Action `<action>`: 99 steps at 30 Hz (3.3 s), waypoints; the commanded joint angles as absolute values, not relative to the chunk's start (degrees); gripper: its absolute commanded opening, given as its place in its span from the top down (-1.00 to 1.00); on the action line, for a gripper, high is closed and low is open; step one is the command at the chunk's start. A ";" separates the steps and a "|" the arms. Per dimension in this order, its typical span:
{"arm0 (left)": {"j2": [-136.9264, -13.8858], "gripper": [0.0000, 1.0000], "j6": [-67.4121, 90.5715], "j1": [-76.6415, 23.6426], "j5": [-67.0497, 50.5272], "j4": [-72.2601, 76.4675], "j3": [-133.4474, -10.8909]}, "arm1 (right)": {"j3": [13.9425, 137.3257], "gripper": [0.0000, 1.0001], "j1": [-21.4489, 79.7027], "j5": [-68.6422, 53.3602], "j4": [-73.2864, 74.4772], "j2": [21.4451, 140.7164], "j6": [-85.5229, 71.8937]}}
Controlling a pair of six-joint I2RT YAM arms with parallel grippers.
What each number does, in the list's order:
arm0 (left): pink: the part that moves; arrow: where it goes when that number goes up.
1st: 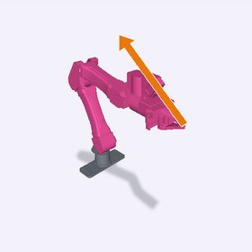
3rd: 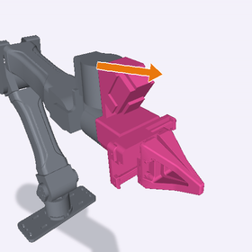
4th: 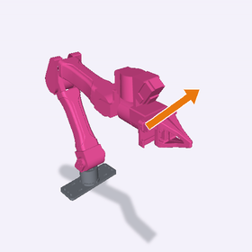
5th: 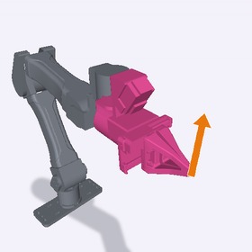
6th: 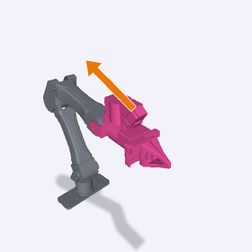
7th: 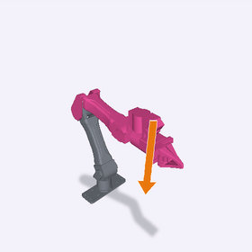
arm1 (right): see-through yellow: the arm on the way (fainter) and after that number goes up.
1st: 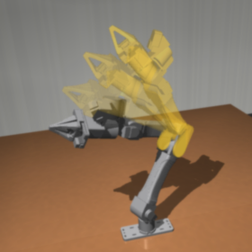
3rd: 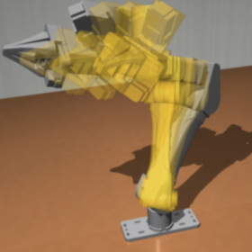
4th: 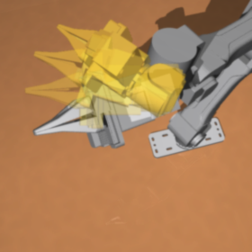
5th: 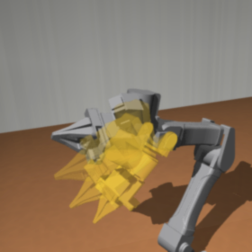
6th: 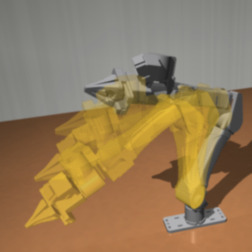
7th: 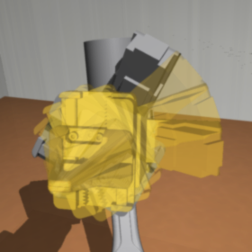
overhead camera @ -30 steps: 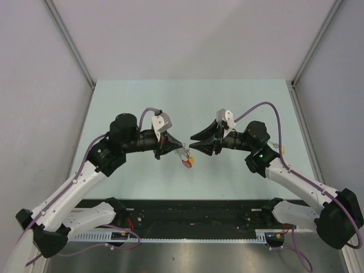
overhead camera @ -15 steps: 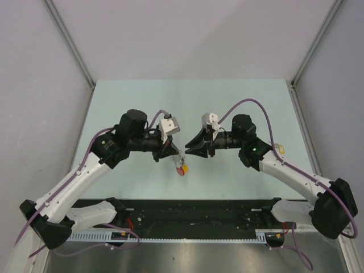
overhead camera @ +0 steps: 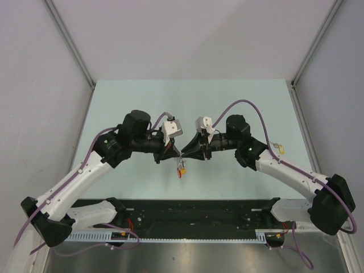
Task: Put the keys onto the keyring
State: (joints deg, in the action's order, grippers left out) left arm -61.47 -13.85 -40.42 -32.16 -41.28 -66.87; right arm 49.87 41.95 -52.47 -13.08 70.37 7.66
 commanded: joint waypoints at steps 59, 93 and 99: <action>-33.13 0.06 10.81 -38.94 -25.48 23.99 -28.39 | 37.18 1.00 40.61 -41.49 -60.11 65.39 -25.22; -39.81 0.63 16.00 -38.94 -32.34 33.14 -30.23 | 35.77 1.00 41.66 -43.86 -73.83 71.19 -31.03; -40.08 0.90 16.08 -38.94 -32.34 32.52 -30.32 | 35.77 1.00 41.84 -44.65 -73.92 71.81 -30.50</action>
